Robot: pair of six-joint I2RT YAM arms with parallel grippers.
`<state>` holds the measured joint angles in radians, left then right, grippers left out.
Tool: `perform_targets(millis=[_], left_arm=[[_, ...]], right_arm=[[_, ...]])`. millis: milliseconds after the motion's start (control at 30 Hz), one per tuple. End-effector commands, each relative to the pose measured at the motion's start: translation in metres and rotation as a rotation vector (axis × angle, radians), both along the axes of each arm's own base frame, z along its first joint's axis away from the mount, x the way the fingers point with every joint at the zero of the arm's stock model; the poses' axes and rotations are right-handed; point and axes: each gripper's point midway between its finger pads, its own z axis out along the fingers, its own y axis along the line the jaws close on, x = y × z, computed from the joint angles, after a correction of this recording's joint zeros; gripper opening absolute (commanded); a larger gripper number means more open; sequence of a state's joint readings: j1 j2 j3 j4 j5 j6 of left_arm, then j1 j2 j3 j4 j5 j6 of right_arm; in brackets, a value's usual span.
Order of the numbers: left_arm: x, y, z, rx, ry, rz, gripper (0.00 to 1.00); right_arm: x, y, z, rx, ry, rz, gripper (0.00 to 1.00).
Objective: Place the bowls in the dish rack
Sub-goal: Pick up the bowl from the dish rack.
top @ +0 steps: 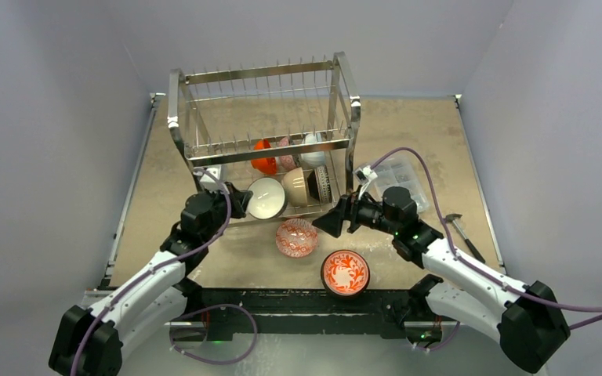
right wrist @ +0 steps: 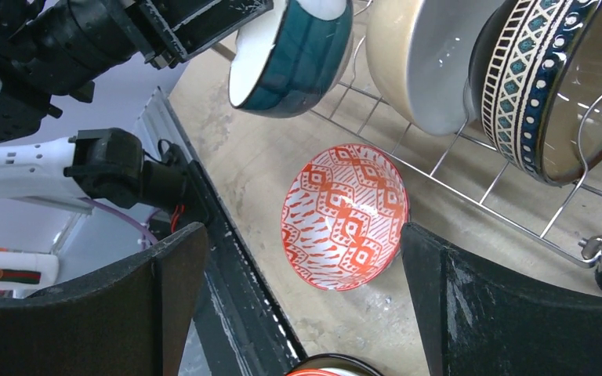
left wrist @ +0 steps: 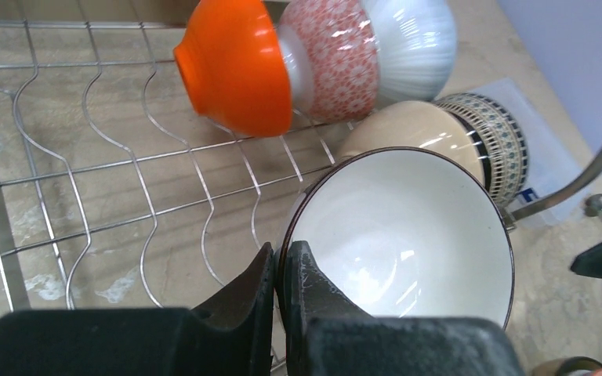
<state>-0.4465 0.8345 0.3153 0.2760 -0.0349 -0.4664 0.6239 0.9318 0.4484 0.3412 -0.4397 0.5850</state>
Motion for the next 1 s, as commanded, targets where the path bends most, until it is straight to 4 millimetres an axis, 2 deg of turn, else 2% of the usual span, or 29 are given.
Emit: perform_targets(millis=[0,267,400,733,900,967], left_arm=[[-0.007,-0.016,0.051,-0.142,-0.136,-0.072,0.00],[-0.022,-0.027,0.047,-0.184,-0.088,-0.126,0.00],[-0.030,-0.038,0.048,-0.187,-0.088,-0.173,0.00],[-0.048,-0.081,0.053,-0.098,-0.088,-0.219,0.00],[-0.049,-0.097,0.068,-0.083,-0.116,-0.166,0.00],[-0.053,-0.109,0.074,-0.072,-0.124,-0.178,0.00]], right_arm=[[-0.004,0.008,0.014,0.060,-0.022,0.044,0.94],[-0.011,0.015,0.017,0.105,0.000,0.094,0.94],[-0.014,0.017,0.017,0.123,0.014,0.111,0.94],[-0.021,0.022,0.012,0.148,0.051,0.158,0.94],[-0.021,0.022,0.004,0.138,0.076,0.149,0.94],[-0.020,0.022,-0.001,0.129,0.090,0.145,0.93]])
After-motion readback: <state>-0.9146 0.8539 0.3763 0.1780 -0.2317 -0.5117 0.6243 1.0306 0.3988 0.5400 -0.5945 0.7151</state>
